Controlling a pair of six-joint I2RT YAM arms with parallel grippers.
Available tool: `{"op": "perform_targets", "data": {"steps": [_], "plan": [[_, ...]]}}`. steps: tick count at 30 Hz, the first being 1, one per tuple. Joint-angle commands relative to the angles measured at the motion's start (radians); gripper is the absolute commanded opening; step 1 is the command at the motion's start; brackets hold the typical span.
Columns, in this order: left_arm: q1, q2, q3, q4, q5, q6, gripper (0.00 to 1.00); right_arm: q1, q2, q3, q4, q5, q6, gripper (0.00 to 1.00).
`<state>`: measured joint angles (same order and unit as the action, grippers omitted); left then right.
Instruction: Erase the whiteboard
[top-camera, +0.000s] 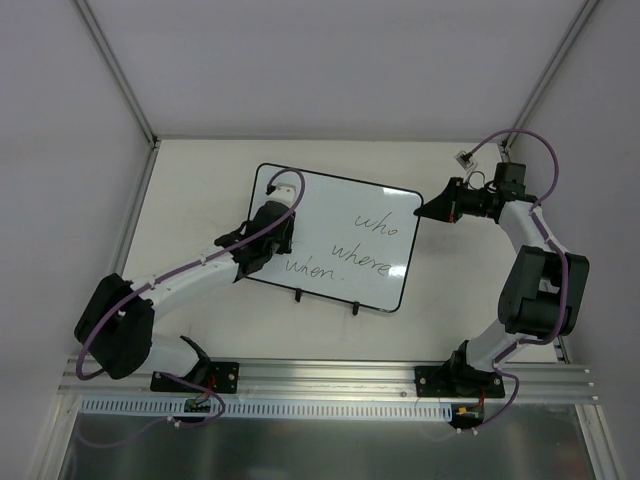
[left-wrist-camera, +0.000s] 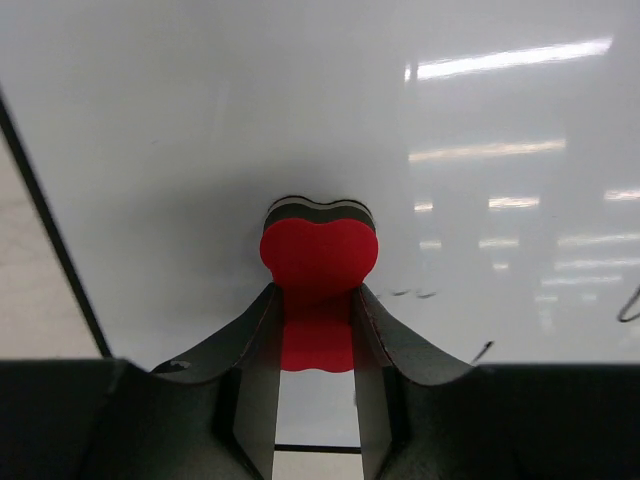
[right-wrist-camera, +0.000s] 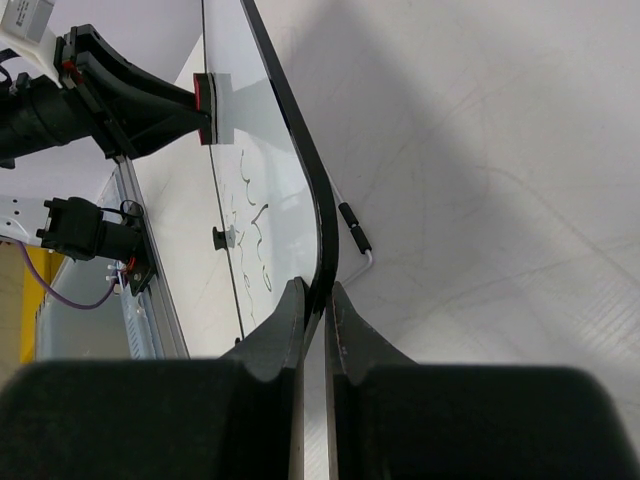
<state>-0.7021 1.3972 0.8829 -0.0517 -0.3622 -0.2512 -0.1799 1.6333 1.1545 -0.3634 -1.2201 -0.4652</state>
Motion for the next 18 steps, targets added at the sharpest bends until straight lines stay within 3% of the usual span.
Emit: {"op": "perform_targets", "data": {"steps": [1,7,18], "plan": [[0.059,-0.061,-0.068,0.016,-0.055,-0.031,0.00,-0.006,-0.027,-0.013,0.058,0.087,-0.101,0.00],[0.125,-0.092,-0.131,0.059,-0.069,-0.034,0.00,-0.007,-0.026,-0.013,0.057,0.085,-0.102,0.00],[0.099,-0.086,-0.161,0.197,0.046,-0.059,0.00,-0.007,-0.023,-0.013,0.058,0.085,-0.102,0.00]]}}
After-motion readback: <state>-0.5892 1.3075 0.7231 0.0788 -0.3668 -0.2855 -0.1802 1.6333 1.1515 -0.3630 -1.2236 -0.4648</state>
